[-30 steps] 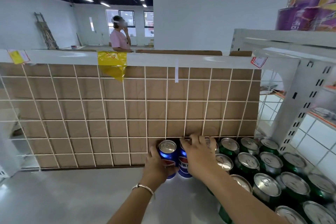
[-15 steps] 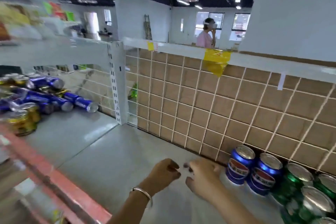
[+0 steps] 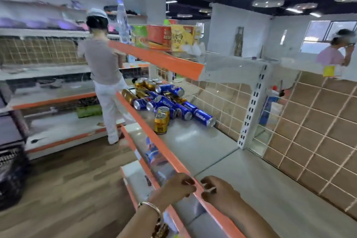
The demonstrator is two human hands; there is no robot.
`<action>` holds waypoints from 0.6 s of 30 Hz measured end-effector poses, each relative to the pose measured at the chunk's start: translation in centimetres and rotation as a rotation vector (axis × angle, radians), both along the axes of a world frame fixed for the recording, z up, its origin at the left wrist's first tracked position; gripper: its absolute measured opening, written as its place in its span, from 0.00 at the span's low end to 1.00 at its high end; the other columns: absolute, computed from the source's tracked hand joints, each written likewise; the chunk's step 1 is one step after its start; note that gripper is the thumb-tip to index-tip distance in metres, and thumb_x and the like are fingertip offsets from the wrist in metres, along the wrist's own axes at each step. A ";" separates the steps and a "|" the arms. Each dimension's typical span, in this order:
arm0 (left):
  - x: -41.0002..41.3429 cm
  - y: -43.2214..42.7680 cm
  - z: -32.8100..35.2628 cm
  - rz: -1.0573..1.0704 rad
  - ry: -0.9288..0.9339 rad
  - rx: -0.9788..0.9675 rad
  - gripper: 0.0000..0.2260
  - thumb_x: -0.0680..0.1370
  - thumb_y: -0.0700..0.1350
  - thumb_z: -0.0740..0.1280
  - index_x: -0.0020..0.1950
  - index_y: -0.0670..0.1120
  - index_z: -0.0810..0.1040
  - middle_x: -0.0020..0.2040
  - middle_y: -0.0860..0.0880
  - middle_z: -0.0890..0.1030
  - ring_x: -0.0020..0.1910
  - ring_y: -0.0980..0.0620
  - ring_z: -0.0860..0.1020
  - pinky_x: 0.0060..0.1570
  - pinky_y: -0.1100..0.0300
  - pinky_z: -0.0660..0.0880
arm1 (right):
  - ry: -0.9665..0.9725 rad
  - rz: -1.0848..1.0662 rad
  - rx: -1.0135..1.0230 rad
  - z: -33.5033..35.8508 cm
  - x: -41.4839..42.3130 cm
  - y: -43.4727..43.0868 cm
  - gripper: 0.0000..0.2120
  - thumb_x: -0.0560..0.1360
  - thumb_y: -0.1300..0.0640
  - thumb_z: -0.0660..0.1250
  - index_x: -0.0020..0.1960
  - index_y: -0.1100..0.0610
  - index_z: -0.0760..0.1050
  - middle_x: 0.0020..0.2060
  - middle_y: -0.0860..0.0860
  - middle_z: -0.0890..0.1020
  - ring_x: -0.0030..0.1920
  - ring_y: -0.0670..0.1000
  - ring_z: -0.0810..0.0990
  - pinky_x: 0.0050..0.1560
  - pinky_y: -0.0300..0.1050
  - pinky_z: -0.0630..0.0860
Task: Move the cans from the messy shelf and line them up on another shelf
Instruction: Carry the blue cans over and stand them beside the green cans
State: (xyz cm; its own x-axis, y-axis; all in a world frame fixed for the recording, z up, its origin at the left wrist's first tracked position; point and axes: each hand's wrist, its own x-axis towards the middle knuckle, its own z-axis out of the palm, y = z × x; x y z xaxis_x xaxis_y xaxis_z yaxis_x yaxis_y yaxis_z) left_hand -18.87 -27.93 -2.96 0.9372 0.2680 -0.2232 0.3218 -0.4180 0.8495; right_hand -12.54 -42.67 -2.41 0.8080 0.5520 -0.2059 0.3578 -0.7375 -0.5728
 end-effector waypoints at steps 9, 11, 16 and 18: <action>-1.9 14.6 -0.8 0.071 0.040 0.008 0.05 0.75 0.39 0.65 0.50 0.44 0.78 0.31 0.53 0.74 0.27 0.62 0.73 0.25 0.73 0.66 | 0.077 0.054 0.130 0.1 -0.6 15.5 0.22 0.62 0.48 0.66 0.57 0.44 0.76 0.50 0.44 0.80 0.53 0.47 0.80 0.59 0.46 0.74; -1.8 16.5 -0.2 0.070 0.002 -0.034 0.06 0.76 0.38 0.65 0.52 0.46 0.75 0.33 0.54 0.74 0.28 0.63 0.73 0.23 0.76 0.65 | 0.063 0.049 0.160 0.7 -0.3 17.9 0.16 0.62 0.50 0.66 0.49 0.39 0.76 0.48 0.42 0.80 0.51 0.47 0.80 0.58 0.47 0.75; -0.7 20.4 -0.1 0.079 0.007 -0.098 0.06 0.77 0.39 0.64 0.53 0.44 0.76 0.37 0.53 0.76 0.28 0.64 0.74 0.24 0.77 0.66 | 0.051 0.078 0.216 2.1 1.7 23.1 0.14 0.70 0.55 0.70 0.54 0.44 0.76 0.48 0.42 0.78 0.49 0.46 0.78 0.55 0.46 0.75; 0.5 22.1 -0.3 0.091 0.008 -0.116 0.04 0.76 0.39 0.64 0.48 0.47 0.76 0.36 0.52 0.76 0.30 0.61 0.73 0.25 0.77 0.66 | 0.048 0.070 0.224 2.6 3.1 25.2 0.16 0.71 0.55 0.70 0.58 0.46 0.75 0.51 0.44 0.76 0.50 0.45 0.77 0.53 0.44 0.75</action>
